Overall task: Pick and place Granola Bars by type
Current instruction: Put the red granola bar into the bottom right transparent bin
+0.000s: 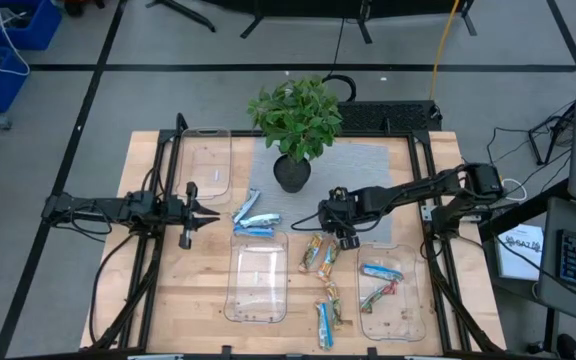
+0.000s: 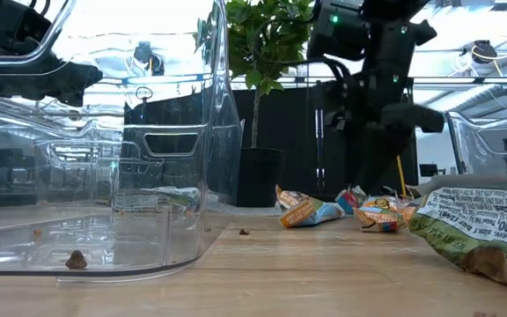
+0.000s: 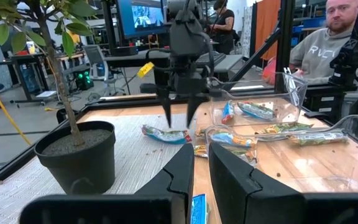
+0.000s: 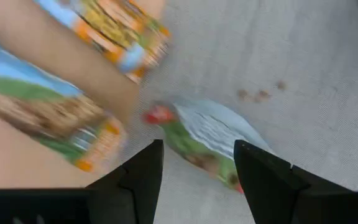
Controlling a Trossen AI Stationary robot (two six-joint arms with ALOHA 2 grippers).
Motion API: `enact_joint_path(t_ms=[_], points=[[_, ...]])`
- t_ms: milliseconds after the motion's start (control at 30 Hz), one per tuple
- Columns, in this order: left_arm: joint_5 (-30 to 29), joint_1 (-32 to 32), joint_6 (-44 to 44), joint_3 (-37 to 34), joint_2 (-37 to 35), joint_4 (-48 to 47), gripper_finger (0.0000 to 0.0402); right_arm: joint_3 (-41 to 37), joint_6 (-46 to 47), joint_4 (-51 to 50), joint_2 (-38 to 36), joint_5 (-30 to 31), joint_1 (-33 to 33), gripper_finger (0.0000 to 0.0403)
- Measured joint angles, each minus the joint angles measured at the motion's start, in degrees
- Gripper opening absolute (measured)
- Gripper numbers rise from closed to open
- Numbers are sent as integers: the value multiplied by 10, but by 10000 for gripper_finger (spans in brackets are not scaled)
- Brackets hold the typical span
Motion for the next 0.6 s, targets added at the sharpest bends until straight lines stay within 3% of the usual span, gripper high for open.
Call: enact_joint_path(t_ms=[167,600], points=[[0,0,0,0,0,1,58,0,25,21,3,-42,5,187],[0,0,0,0,0,-1,58,-15,16,35,23,-25,-24,187]])
